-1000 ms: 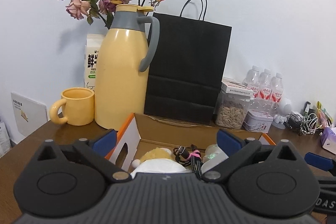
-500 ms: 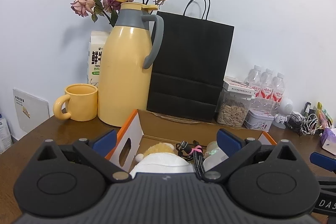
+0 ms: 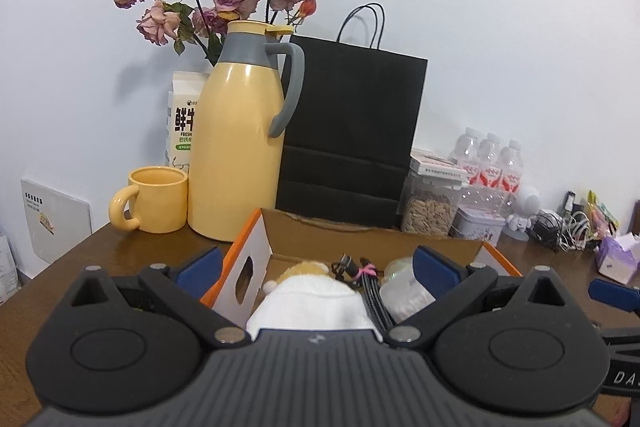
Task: Organize objects
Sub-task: 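Withdraw both tools up and away from the box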
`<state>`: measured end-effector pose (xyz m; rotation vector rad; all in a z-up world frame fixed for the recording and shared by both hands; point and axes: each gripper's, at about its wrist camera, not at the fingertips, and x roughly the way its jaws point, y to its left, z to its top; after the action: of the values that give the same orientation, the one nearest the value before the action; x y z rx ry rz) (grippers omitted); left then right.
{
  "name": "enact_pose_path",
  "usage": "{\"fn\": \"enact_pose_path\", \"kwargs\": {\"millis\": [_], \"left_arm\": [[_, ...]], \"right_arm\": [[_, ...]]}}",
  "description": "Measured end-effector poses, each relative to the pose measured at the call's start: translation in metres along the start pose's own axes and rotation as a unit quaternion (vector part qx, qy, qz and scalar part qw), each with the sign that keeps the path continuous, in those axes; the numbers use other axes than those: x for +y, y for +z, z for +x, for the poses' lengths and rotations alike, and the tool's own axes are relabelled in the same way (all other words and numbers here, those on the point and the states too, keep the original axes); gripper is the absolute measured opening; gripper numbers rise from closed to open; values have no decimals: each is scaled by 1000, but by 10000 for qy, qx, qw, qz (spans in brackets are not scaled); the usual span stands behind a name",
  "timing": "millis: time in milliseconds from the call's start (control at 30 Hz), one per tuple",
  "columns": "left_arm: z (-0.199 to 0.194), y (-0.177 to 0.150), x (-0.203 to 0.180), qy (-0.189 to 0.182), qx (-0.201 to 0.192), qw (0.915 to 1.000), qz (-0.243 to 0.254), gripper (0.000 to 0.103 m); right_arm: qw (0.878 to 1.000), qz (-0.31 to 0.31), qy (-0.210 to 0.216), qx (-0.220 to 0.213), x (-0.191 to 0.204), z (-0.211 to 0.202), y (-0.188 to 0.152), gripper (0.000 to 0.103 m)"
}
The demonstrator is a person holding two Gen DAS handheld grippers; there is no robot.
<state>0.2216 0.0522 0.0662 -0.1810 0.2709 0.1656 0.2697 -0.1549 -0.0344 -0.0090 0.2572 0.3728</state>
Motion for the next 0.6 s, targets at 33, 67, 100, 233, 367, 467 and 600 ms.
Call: {"fn": "enact_pose_path", "kwargs": {"millis": [33,67,100,233,367,467,600], "left_arm": [[-2,-2,1,-25,9,10000,8,103],[-5,-4,3,-60,31,10000,28,103],[-8,-6,4,-84,46,9999,54,103],[-17,-16,8,-90,107,9998,154,103],[-21,-26,11,-46,307,9993,219,103],[-30,-31,13,-51,412,9988,262,103],[-43,-38,14,-97,549,9977,378,103]], "right_arm": [[10000,-20,0,15,0,-2,-2,103],[10000,-36,-8,40,0,-4,-3,103],[10000,-55,-6,77,0,-6,-5,103],[9998,-110,49,179,0,-15,-13,103],[9995,-126,127,277,1,-25,-21,103],[9991,-161,145,352,3,-33,-26,103],[9987,-169,179,446,5,-43,-31,103]]}}
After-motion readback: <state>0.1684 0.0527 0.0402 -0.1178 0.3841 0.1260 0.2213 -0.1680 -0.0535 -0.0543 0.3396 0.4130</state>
